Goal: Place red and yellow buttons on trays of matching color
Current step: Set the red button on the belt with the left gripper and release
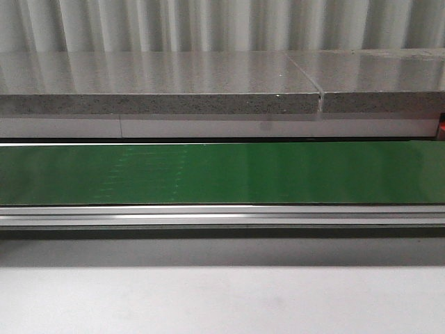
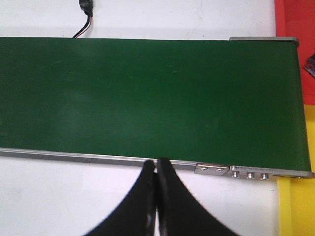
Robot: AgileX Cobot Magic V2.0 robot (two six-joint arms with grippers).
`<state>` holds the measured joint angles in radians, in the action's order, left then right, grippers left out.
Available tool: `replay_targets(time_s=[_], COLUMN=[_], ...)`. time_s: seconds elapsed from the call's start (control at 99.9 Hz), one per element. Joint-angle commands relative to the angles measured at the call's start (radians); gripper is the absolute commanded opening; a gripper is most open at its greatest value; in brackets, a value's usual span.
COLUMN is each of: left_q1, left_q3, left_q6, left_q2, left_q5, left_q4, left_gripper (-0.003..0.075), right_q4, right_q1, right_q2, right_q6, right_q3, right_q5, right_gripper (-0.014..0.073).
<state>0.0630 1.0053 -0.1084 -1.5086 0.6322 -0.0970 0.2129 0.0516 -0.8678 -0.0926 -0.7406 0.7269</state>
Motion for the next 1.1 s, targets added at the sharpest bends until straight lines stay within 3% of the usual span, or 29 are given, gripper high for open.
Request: replay_targets(time_s=[0.0, 0.57, 0.841, 1.091], left_q1=[-0.007, 0.024, 0.222, 0.405], left_q3=[0.032, 0.032, -0.013, -0.167], left_q6=[0.023, 0.065, 0.021, -0.017], left_q2=[0.04, 0.299, 0.303, 0.303], left_q5=[-0.029, -0.072, -0.09, -0.178], left_q4=[-0.031, -0.053, -0.053, -0.053], left_gripper=[0.0615, 0.0609, 0.0609, 0.0609], right_q4=[0.005, 0.005, 0.005, 0.005], right_q1=[-0.001, -0.001, -0.001, -0.001], right_q2=[0.012, 0.012, 0.012, 0.012], right_q6=[-0.01, -0.01, -0.01, -0.01], right_q3=[-0.027, -0.027, -0.027, -0.027], right_q5=[-0.055, -0.055, -0.055, -0.055], right_gripper=[-0.0067, -0.0067, -0.0067, -0.0067])
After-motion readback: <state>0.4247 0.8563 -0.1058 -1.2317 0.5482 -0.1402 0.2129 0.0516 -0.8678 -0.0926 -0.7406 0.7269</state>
